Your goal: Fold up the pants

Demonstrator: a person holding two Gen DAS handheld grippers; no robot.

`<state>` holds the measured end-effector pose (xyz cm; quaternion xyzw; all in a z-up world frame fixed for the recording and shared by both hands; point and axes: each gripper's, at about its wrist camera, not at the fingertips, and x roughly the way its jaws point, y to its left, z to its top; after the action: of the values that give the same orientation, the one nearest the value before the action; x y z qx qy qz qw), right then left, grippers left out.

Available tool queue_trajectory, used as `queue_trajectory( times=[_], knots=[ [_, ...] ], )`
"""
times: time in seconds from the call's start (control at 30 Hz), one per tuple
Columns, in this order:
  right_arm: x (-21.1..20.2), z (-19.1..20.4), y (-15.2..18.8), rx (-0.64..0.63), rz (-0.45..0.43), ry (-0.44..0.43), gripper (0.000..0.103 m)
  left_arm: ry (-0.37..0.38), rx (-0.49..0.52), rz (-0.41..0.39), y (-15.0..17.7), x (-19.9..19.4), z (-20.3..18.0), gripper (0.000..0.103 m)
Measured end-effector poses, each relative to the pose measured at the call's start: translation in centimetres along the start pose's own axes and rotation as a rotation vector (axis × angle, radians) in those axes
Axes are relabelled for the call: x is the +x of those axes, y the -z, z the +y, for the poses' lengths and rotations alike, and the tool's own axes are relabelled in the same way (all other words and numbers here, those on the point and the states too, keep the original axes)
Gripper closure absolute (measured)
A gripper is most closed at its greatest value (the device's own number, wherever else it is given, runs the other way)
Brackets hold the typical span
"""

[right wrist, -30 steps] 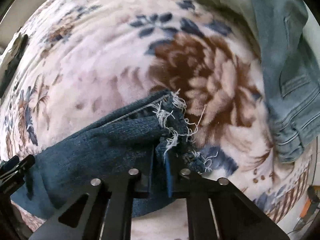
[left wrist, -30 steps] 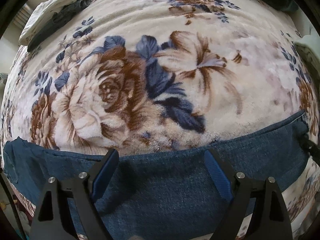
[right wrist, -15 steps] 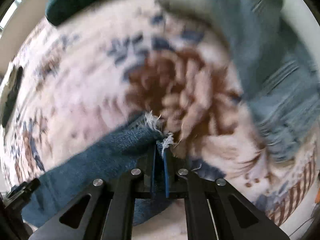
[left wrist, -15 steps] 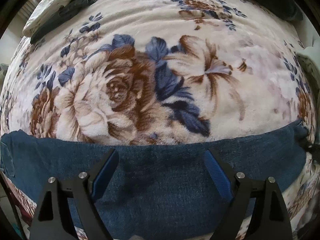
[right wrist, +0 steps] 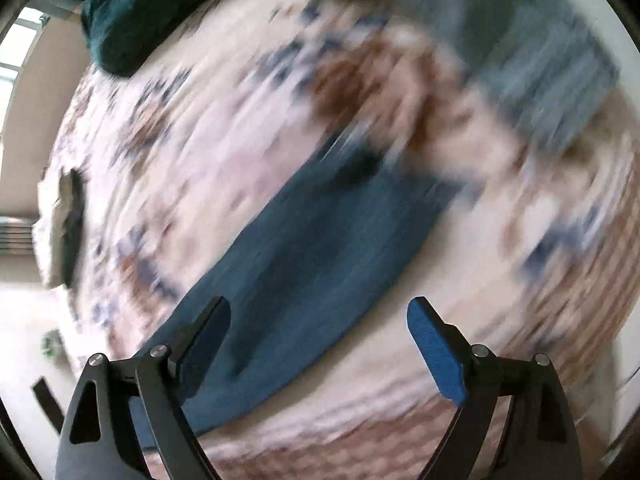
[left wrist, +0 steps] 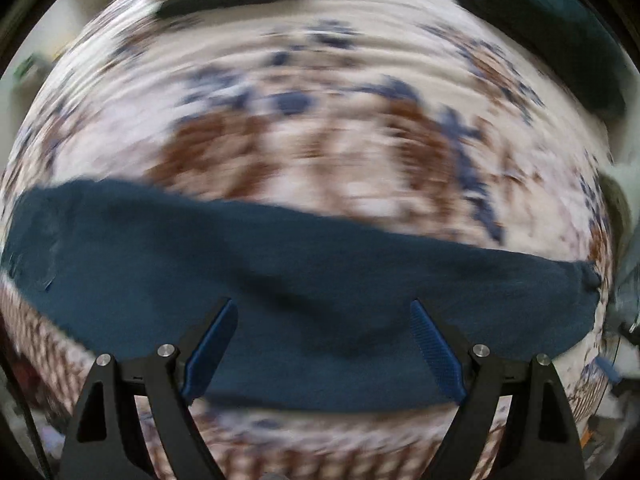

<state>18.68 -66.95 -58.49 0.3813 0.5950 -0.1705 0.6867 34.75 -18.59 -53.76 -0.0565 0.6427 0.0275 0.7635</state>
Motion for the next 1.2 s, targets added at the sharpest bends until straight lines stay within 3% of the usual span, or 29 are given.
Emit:
queue_trajectory(
  times=[0.2,0.33,0.37,0.4,0.47,0.53,0.6,0.73,0.9,1.0,1.1,1.17,1.2],
  knots=[
    [8.4,8.4,11.5,0.065,0.276,-0.188,0.012,-0.026,-0.290,0.026,2.0,-1.2,15.0,0.016],
    [12.6,12.1,17.0,0.119,0.331,-0.223,0.019,-0.072,-0.435,0.069,3.4,0.3,24.5,0.016],
    [13.2,12.9,17.9,0.126,0.311,-0.208,0.027,-0.072,-0.455,0.074,3.6,0.7,26.2,0.016],
    [13.6,13.5,18.7,0.134,0.277,-0.198,0.052,-0.074,-0.473,0.082,3.6,1.5,28.4,0.016],
    [14.1,14.5,19.6,0.127,0.234,-0.098,0.084,-0.060,-0.486,0.093,3.5,2.5,30.9,0.016],
    [13.9,14.4,20.8,0.134,0.177,-0.053,0.090,-0.055,-0.480,0.111,3.4,3.8,33.2,0.016],
    [14.3,14.8,21.5,0.085,0.159,0.018,0.091,-0.013,-0.478,0.134,3.4,4.7,34.7,0.014],
    [13.8,17.1,21.8,0.054,0.173,0.076,0.087,0.055,-0.449,0.148,3.6,4.0,36.3,0.014],
    [14.1,20.5,26.2,0.173,0.270,-0.126,0.055,0.202,-0.504,0.108,3.6,3.0,38.6,0.016],
    [17.1,23.2,29.4,0.198,0.342,-0.176,0.055,0.241,-0.565,0.095,3.2,3.7,41.1,0.016],
    [19.4,25.7,31.6,0.215,0.346,-0.208,0.055,0.260,-0.622,0.089,2.7,4.6,42.4,0.017],
    [20.1,26.5,32.2,0.220,0.302,-0.185,0.055,0.260,-0.642,0.093,2.5,5.0,42.8,0.025],
    [20.3,26.7,32.4,0.226,0.285,-0.180,0.059,0.249,-0.643,0.087,2.7,5.0,42.9,0.035]
  ],
)
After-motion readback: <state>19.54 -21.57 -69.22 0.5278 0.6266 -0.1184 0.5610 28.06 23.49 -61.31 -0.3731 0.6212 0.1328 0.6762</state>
